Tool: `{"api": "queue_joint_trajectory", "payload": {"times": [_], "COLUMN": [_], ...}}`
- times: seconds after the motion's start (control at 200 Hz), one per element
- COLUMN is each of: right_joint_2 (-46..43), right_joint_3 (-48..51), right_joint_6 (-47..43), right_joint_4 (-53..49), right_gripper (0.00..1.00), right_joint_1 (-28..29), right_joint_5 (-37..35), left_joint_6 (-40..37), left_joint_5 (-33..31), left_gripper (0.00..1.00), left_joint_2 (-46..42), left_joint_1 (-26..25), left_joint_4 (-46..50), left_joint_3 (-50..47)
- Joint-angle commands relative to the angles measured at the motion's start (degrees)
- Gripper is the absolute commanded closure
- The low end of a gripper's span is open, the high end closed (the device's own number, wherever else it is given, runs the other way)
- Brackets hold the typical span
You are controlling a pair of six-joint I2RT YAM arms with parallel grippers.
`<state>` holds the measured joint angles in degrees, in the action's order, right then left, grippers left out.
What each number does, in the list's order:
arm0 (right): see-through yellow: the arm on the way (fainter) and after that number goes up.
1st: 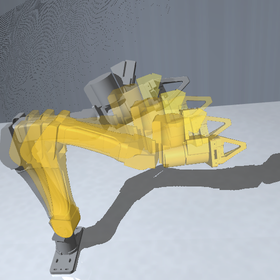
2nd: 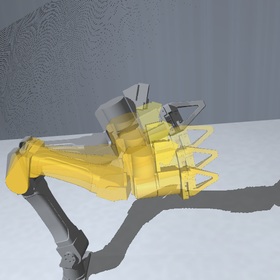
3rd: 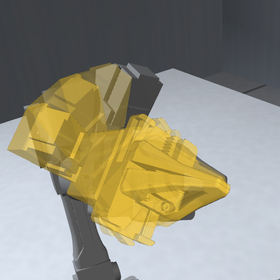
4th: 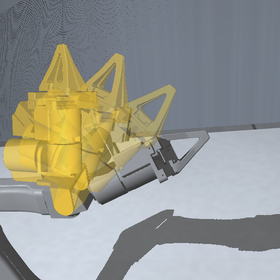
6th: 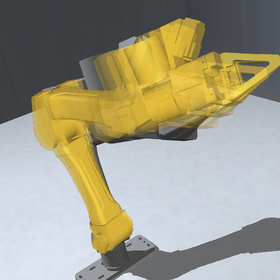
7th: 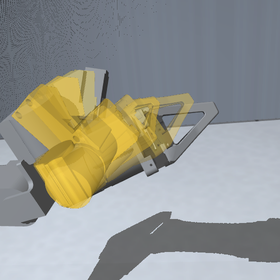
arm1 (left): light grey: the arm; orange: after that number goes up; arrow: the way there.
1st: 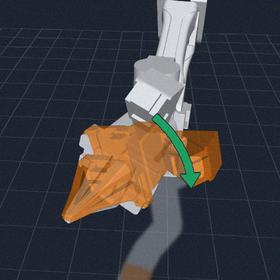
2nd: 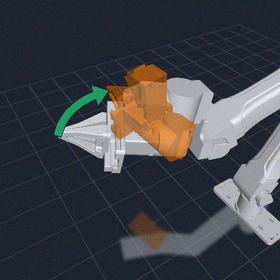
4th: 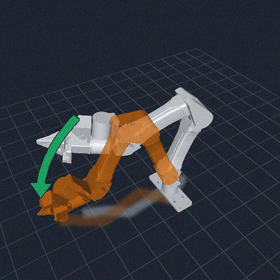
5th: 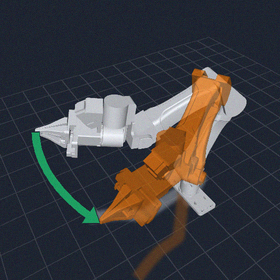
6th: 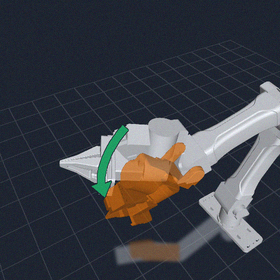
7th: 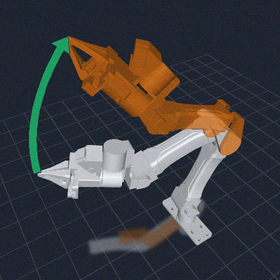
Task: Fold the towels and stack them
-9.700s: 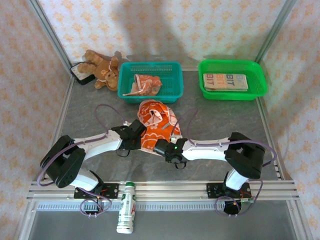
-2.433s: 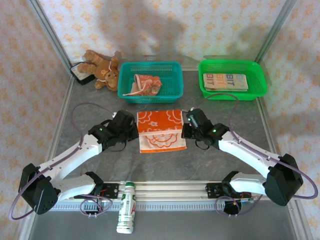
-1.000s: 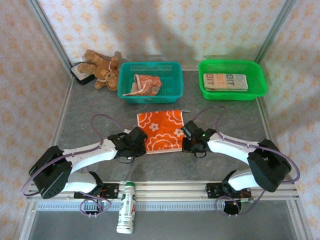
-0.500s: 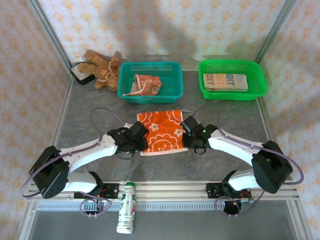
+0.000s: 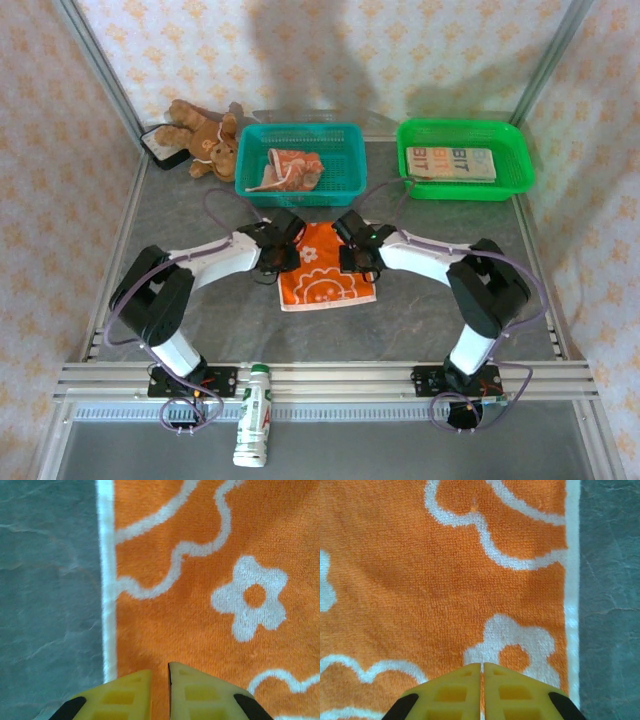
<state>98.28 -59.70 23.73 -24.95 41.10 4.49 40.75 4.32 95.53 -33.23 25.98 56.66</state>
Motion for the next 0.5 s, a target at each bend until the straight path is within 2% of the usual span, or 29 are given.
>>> {"api": "queue_joint_trajectory", "payload": {"times": [0.0, 0.12, 0.26, 0.495], "right_joint_2": [0.82, -0.51, -5.91, -14.86], "right_joint_3": [0.88, 5.01, 11.60, 19.65], "right_joint_6": [0.10, 2.41, 6.44, 13.47], "right_joint_4": [1.90, 3.20, 4.29, 2.99], "right_gripper": [0.91, 0.91, 0.91, 0.91], "right_joint_1": [-0.05, 0.64, 2.06, 7.94], "right_joint_5": [-0.02, 0.64, 0.31, -1.81], "left_joint_6": [-1.90, -0.83, 0.29, 4.41], "left_joint_5": [1.23, 1.86, 0.32, 0.62], "left_gripper": [0.85, 0.86, 0.87, 0.87], "left_joint_2": [2.03, 2.28, -0.33, -6.78], "left_joint_1": [0.14, -0.62, -3.62, -7.34], "left_joint_4": [-0.59, -0.74, 1.15, 1.09], "left_joint_3": [-0.15, -3.11, -6.05, -12.03]}}
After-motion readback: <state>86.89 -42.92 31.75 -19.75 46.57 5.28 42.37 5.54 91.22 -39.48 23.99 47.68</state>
